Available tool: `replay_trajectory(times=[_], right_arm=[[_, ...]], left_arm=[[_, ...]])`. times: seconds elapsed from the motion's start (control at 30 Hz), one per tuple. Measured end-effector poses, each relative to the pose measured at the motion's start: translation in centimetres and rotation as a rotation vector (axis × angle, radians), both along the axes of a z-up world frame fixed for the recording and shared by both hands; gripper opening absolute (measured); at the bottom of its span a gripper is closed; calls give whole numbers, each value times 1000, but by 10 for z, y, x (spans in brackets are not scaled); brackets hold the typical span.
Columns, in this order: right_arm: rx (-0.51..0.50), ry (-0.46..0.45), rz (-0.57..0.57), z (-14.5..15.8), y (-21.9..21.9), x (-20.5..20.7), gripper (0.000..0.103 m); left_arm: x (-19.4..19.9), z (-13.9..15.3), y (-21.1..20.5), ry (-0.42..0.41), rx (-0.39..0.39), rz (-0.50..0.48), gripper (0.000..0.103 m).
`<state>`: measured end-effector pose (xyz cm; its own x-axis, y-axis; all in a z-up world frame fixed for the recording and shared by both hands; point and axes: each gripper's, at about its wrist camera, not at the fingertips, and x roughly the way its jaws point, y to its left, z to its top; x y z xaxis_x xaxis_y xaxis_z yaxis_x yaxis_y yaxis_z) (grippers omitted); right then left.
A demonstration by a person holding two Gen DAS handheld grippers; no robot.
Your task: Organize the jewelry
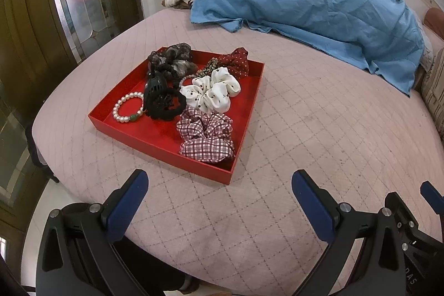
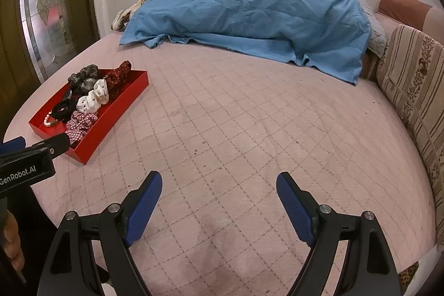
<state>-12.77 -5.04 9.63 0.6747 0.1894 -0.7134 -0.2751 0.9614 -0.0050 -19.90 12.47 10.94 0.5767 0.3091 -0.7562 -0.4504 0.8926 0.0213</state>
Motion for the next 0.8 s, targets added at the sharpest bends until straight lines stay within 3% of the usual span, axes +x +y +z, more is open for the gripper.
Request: replay_trajectory(times=[0.8], right_arm=[[-28, -21, 53, -1, 22, -4, 88]], left_arm=[[0, -13, 23, 7, -44, 30, 103]])
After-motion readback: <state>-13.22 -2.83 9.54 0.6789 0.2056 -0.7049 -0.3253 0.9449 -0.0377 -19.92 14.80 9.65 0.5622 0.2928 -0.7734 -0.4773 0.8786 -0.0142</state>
